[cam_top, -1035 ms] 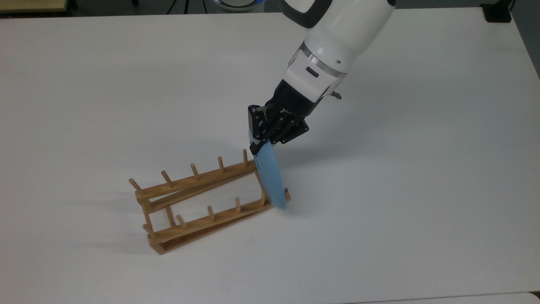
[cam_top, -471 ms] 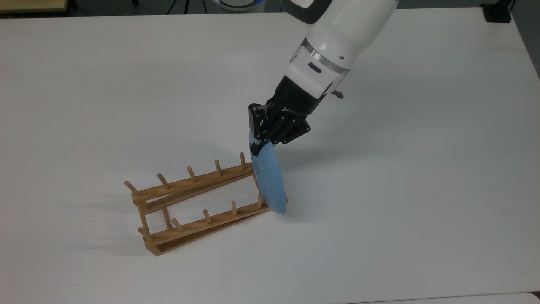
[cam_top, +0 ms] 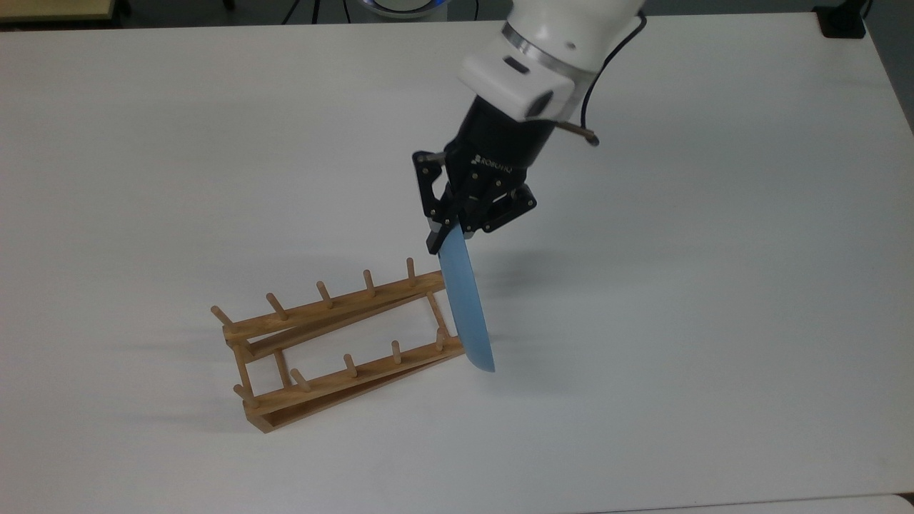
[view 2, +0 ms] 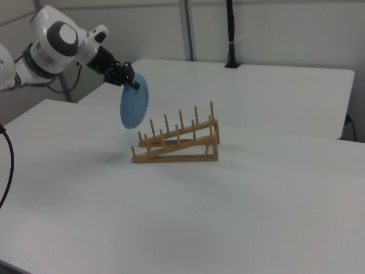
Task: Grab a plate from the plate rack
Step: 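Lift the blue plate up out of the wooden rack, then carry the plate away from the rack and lower it flat onto the table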
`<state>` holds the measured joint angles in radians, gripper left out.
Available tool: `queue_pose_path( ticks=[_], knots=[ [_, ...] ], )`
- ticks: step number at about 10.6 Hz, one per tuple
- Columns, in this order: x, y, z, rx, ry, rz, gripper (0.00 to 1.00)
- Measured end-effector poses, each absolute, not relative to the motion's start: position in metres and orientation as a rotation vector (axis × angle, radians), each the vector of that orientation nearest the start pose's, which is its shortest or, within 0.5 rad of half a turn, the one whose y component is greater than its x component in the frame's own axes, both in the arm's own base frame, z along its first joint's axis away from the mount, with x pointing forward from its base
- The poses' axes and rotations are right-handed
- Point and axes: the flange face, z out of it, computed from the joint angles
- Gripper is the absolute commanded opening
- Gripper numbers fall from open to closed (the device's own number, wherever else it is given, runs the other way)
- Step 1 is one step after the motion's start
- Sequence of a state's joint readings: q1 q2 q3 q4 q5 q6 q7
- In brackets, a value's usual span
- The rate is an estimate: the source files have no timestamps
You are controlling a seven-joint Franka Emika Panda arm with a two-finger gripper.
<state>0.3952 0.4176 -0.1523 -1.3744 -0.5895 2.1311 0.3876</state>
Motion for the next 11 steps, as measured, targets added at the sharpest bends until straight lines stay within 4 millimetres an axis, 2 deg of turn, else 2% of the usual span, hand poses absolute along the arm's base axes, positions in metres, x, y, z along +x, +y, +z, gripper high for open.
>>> queue_pose_path(
  ticks=[2,3,5,6,8,9,10,11],
  knots=[
    [0.697,0.149,0.562,-3.314,0.035,-0.916,0.00],
    [0.697,0.127,0.582,-3.198,0.180,-0.894,0.00],
    [0.694,0.060,0.610,-2.968,0.423,-0.802,0.00],
    [0.691,0.020,0.611,-2.883,0.472,-0.726,0.00],
    [0.672,-0.062,0.586,-2.749,0.476,-0.447,0.00],
    [0.654,-0.102,0.571,-2.706,0.436,-0.291,0.00],
    [0.635,-0.134,0.556,-2.685,0.383,-0.159,0.00],
    [0.618,-0.154,0.541,-2.672,0.314,-0.058,0.00]
  ],
)
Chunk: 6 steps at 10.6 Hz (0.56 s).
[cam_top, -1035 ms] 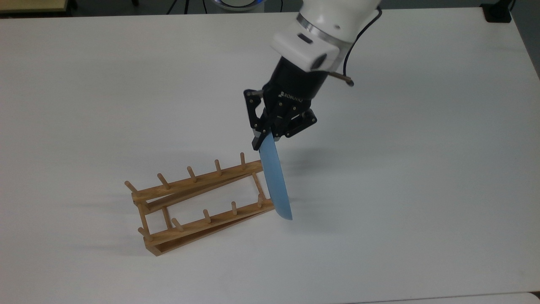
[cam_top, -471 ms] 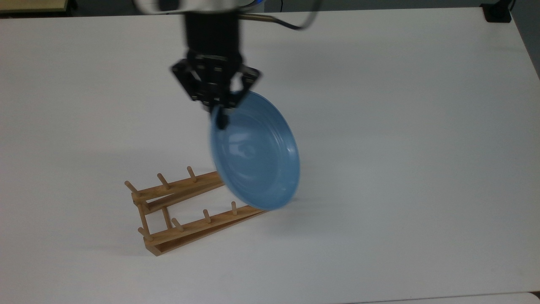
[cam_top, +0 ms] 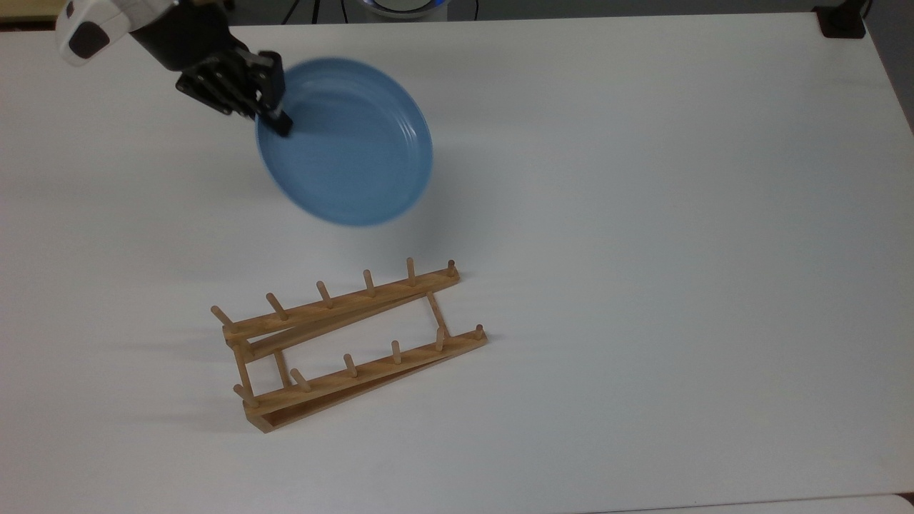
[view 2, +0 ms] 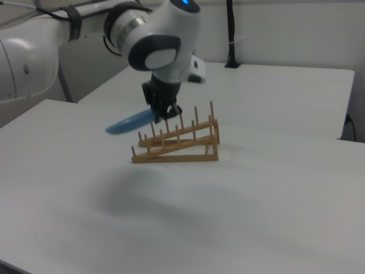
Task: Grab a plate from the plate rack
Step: 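Carry the plate away from the rack and lower it flat onto the table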
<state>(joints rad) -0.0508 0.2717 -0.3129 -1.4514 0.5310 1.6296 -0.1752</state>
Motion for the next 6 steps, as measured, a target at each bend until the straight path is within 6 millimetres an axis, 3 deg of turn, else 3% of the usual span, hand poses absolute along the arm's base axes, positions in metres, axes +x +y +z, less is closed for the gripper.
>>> queue_pose_path(
  ticks=[3,6],
  knots=[
    [0.599,-0.172,0.479,-2.657,0.108,0.076,0.00],
    [0.607,-0.185,0.404,-2.666,0.020,0.157,0.00]
  ],
)
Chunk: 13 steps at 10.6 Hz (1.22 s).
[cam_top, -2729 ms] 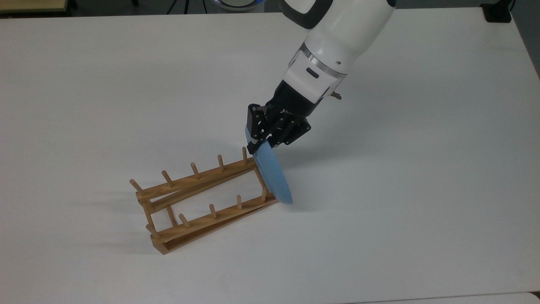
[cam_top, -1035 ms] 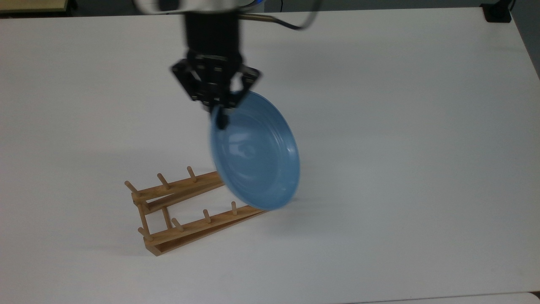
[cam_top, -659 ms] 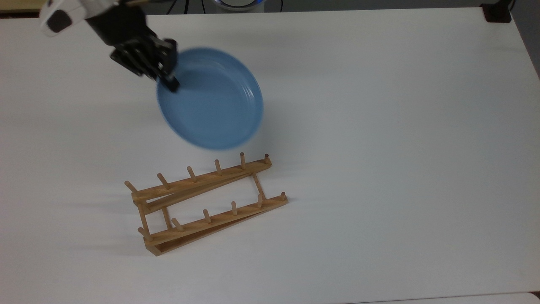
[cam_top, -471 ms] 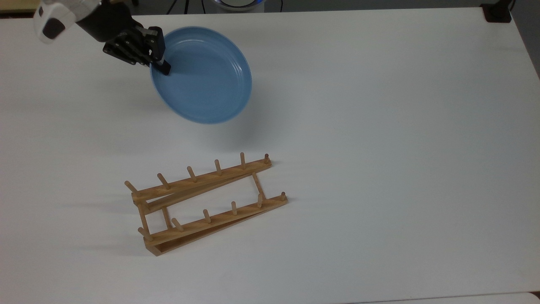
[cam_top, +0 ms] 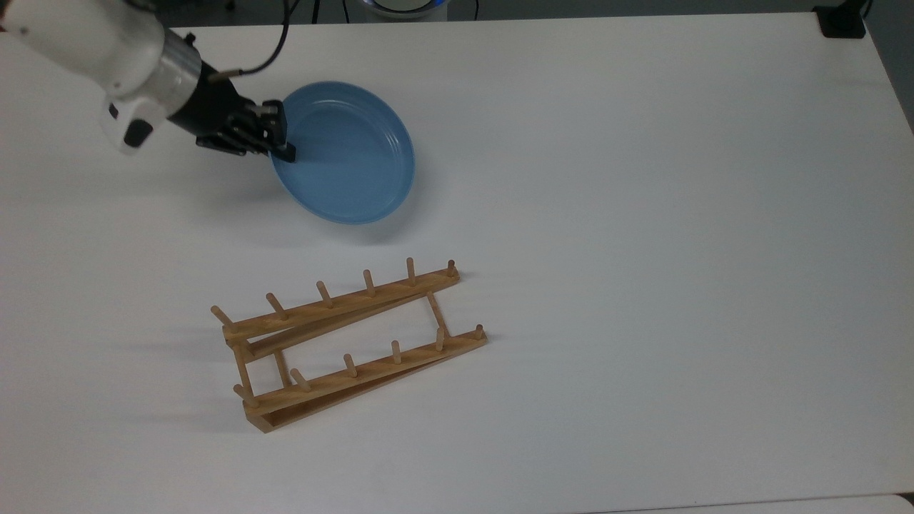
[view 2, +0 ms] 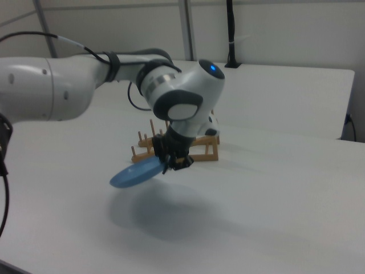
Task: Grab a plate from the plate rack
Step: 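Carry the plate away from the rack and lower it flat onto the table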
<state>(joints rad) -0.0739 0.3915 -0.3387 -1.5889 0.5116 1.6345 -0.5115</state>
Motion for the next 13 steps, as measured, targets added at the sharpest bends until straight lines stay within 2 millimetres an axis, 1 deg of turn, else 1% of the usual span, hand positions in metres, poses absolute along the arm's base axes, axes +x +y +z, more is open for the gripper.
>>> queue_pose_path(
  ticks=[2,3,4,5,6,8,9,12,13],
  knots=[
    [0.613,-0.183,0.365,-2.667,-0.004,0.201,0.00],
    [0.614,-0.179,0.347,-2.671,-0.029,0.209,0.07],
    [0.614,-0.173,0.330,-2.678,-0.055,0.210,0.36],
    [0.611,-0.170,0.320,-2.683,-0.084,0.201,0.87],
    [0.608,-0.173,0.312,-2.694,-0.107,0.177,1.00],
    [0.599,-0.180,0.291,-2.738,-0.130,0.176,1.00],
    [0.597,-0.180,0.288,-2.739,-0.154,0.182,1.00],
    [0.596,-0.183,0.290,-2.760,-0.192,0.196,1.00],
    [0.598,-0.184,0.298,-2.767,-0.198,0.178,1.00]
  ],
)
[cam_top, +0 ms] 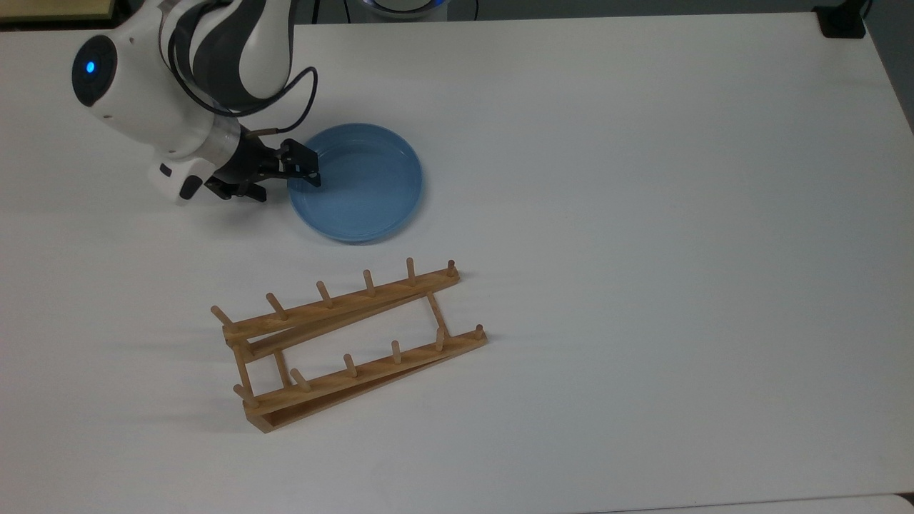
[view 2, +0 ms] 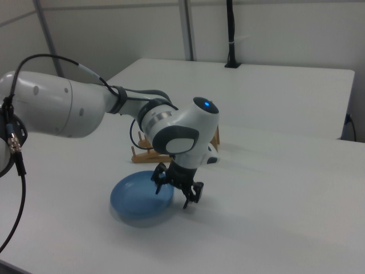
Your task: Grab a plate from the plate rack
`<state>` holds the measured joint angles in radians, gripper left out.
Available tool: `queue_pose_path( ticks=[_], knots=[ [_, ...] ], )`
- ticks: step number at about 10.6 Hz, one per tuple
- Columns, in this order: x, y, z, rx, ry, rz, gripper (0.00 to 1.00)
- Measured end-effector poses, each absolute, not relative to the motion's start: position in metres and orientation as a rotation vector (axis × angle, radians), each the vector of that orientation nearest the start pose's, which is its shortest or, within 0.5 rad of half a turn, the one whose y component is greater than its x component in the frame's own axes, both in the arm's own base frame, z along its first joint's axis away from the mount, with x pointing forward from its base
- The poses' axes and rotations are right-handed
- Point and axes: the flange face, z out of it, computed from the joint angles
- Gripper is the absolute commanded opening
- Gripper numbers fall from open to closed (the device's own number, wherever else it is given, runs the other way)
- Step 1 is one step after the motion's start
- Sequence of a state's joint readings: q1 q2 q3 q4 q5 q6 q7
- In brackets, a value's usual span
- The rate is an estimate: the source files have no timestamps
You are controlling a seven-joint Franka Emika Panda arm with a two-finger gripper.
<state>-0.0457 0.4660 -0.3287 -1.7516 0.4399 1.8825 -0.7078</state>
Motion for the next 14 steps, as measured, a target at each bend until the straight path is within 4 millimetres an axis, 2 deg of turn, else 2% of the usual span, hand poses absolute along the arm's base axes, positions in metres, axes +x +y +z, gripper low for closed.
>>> queue_pose_path(
  ticks=[1,3,5,6,7,9,11,13,14],
  knots=[
    [0.604,-0.182,0.313,-2.785,-0.191,0.149,1.00],
    [0.624,-0.162,0.367,-2.949,-0.149,0.148,1.00],
    [0.641,-0.108,0.429,-3.149,-0.074,0.165,1.00],
    [0.643,-0.083,0.453,-3.198,-0.057,0.149,1.00],
    [0.641,-0.068,0.475,-3.213,-0.057,0.130,1.00],
    [0.628,-0.054,0.515,-3.219,-0.031,0.079,1.00],
    [0.611,-0.055,0.558,-3.207,0.033,0.004,1.00],
    [0.593,-0.057,0.581,-3.194,0.075,0.009,1.00],
    [0.588,-0.056,0.585,-3.190,0.075,0.025,1.00]
  ],
)
